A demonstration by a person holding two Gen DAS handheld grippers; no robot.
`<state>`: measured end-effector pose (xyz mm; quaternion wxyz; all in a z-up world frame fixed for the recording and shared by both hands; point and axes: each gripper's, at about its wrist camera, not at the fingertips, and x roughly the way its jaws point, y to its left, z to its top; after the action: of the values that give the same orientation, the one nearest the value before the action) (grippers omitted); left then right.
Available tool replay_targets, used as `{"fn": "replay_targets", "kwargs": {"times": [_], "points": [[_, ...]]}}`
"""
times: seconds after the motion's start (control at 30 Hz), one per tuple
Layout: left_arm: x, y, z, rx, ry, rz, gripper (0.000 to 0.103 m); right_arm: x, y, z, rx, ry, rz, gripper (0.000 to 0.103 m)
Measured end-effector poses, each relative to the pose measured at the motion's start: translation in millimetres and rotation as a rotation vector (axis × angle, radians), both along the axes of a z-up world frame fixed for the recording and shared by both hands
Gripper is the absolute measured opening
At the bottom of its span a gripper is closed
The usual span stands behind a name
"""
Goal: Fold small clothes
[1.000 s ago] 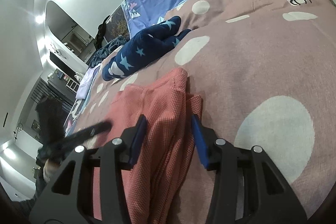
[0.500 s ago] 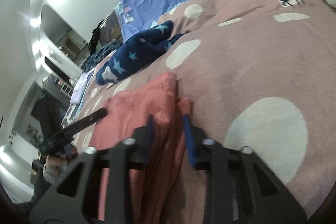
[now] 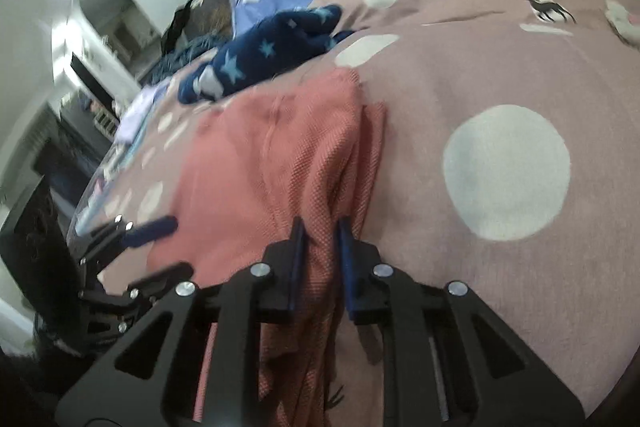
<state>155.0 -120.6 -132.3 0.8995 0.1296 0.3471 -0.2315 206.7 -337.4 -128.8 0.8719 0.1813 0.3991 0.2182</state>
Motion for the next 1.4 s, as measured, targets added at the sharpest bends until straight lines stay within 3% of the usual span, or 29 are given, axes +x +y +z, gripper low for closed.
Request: {"fn": "replay_targets", "kwargs": {"times": [0.2,0.37,0.47,0.53,0.6,0.7,0.77,0.87,0.93,0.97,1.03,1.07,1.1,1.23,1.33,1.4], "points": [[-2,5,-3,-0.031,0.011,0.010,0.057,-1,-16,-1,0.030,0.007,-0.069,0.019],[-3,9,-1,-0.045,0.021,0.015,0.057,-2,-3,27,-0.012,-0.073,-0.053,0.018],[-4,8,-1,-0.036,0.016,0.016,0.058,14,24,41,-0.065,-0.107,0.037,0.018],[-4,9,0,-0.038,0.017,0.015,0.058,27,36,35,-0.106,-0.093,0.077,0.018],[-2,11,0,-0.055,0.029,0.013,0.058,48,38,10,-0.279,-0.097,-0.009,0.008],[-1,12,-1,-0.069,0.040,0.009,0.058,62,-1,0,-0.045,-0.013,-0.100,0.000],[-2,12,-1,-0.071,0.038,0.010,0.058,57,-10,9,-0.070,-0.025,-0.158,0.007],[0,15,-1,-0.090,0.049,0.006,0.058,54,-3,19,-0.017,-0.044,-0.065,0.007],[-1,16,-1,-0.096,0.050,0.006,0.059,53,13,30,-0.058,-0.083,-0.011,0.009],[-1,16,-1,-0.093,0.049,0.006,0.059,55,23,34,-0.080,-0.099,0.018,0.015],[-1,15,-1,-0.083,0.043,0.008,0.059,61,45,31,-0.170,-0.113,0.067,0.025],[-2,15,-1,-0.078,0.040,0.008,0.059,67,55,23,-0.255,-0.104,0.065,0.024],[-2,15,-1,-0.076,0.039,0.007,0.059,71,62,12,-0.359,-0.103,0.055,0.015],[-2,14,0,-0.073,0.035,0.007,0.060,60,43,22,-0.276,-0.102,-0.026,0.011],[-1,13,0,-0.073,0.035,0.008,0.060,27,28,39,-0.269,-0.126,-0.049,0.033],[-1,13,0,-0.072,0.034,0.008,0.060,1,20,47,-0.244,-0.139,-0.025,0.037]]}}
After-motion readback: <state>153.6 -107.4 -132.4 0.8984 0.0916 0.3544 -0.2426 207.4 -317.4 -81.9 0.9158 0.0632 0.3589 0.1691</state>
